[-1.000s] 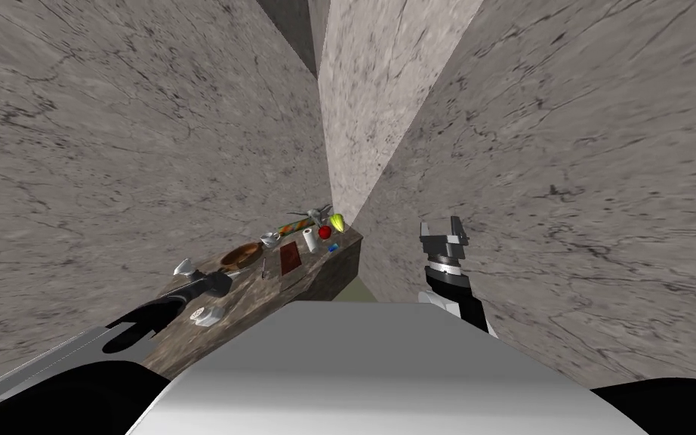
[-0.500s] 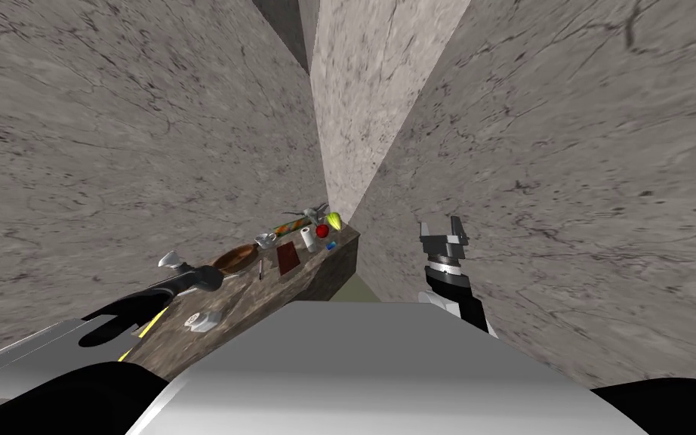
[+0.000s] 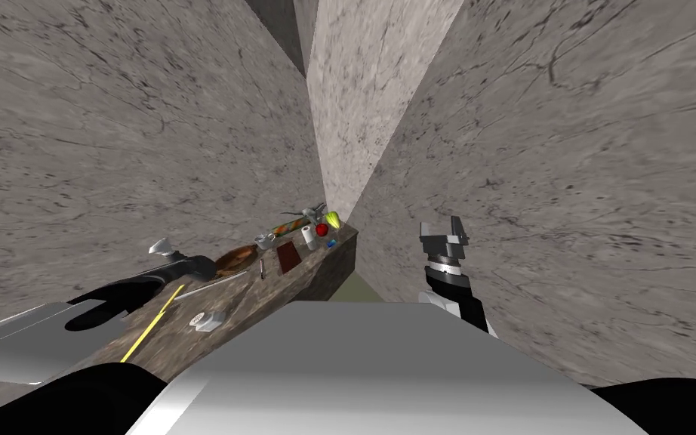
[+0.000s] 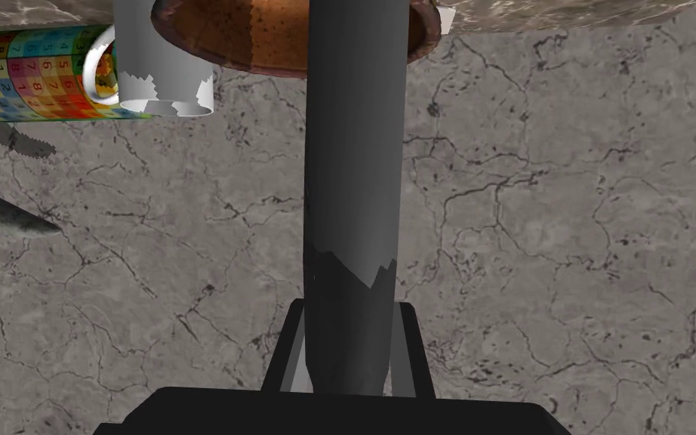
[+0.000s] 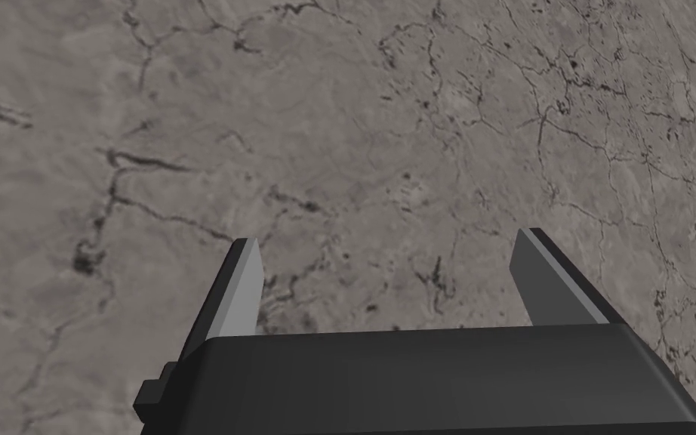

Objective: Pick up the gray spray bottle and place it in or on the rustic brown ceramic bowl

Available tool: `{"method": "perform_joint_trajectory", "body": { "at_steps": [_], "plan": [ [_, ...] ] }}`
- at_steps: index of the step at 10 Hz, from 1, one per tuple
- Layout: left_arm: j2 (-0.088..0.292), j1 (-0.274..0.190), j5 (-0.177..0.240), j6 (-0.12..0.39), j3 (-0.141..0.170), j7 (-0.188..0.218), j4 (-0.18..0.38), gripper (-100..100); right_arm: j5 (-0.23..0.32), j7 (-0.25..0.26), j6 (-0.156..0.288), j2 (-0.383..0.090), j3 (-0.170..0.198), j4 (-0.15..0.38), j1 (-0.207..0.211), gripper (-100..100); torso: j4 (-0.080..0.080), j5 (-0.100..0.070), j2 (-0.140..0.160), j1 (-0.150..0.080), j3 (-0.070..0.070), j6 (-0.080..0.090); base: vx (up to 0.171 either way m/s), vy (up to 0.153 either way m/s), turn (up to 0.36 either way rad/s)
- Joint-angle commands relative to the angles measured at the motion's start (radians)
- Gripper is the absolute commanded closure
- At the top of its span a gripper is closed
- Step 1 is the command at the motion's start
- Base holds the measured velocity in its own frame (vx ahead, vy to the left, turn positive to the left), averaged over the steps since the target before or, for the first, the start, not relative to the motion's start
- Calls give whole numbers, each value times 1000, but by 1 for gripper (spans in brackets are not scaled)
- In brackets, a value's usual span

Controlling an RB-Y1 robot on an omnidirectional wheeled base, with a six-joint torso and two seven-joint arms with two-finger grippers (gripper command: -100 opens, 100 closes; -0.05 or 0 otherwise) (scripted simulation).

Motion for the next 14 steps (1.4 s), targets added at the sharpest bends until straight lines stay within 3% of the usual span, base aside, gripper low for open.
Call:
{"method": "perform_joint_trajectory", "body": {
  "at_steps": [1,2,6,14],
  "plan": [
    [32,11,12,6,25,15,2,100,0,0,0,0,0,0,0,0,0,0,0,0,0,0,-54,41,-129],
    [69,30,28,17,57,32,-4,100,0,0,0,0,0,0,0,0,0,0,0,0,0,0,-56,64,-177],
    [166,88,103,81,128,75,-18,100,0,0,0,0,0,0,0,0,0,1,-2,3,-1,2,-44,83,-185],
    [216,141,227,213,132,103,-27,100,0,0,0,0,0,0,0,0,-1,1,-5,-1,-3,-4,6,19,-64]
  ]
}}
